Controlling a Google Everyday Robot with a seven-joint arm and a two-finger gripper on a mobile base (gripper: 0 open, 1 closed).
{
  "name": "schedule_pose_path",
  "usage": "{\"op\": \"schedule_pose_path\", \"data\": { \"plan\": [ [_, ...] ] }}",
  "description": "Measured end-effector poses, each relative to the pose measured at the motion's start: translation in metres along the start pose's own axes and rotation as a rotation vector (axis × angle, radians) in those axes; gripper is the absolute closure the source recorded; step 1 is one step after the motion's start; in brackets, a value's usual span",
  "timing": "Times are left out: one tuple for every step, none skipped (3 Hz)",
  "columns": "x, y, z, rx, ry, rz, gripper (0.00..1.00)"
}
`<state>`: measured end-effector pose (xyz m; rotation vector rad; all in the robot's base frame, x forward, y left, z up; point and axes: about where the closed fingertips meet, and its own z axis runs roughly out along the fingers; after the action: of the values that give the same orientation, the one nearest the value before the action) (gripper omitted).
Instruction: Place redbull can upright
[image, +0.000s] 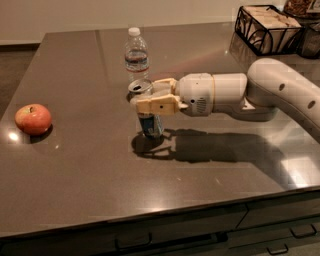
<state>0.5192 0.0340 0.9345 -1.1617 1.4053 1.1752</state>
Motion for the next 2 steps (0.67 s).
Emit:
{"op": "schedule_pose_path", "data": {
  "plan": [
    [0.0024, -0.0015, -0.0036, -0.014, -0.073, 0.005, 1.0],
    [0.0077, -0.0006, -0.0052, -0.032, -0.106, -0.011, 0.75]
  ]
}}
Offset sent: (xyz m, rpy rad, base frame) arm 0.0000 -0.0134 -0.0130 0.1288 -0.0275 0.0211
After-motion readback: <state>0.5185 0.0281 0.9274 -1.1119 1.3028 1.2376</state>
